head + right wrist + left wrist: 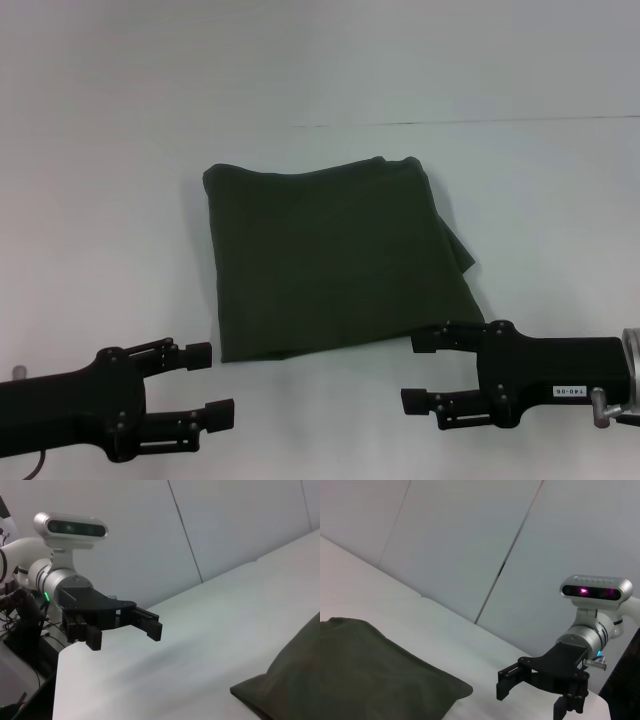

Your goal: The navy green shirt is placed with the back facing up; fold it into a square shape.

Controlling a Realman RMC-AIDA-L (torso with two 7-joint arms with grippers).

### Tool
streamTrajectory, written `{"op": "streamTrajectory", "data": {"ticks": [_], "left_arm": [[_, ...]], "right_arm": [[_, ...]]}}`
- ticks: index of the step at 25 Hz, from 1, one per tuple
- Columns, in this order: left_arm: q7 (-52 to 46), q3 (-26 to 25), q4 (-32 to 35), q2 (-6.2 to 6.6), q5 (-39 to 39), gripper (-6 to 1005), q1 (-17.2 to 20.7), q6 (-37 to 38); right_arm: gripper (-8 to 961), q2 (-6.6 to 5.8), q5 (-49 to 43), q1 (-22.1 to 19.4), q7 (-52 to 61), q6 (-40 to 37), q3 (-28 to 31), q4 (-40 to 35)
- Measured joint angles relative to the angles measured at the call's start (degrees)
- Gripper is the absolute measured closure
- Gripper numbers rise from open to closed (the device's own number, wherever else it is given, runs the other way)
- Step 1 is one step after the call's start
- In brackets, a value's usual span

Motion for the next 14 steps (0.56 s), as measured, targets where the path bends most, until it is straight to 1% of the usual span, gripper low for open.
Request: {"op": "streamTrajectory", "data": {"ticks": [14], "left_arm": [[-1.0,2.1,-0.1,0.0,0.9,124,-0.4,-0.8]], "right_arm": [[71,-0.08,0.0,-0.5,-0.2,0.1,0.0,0.5]]}}
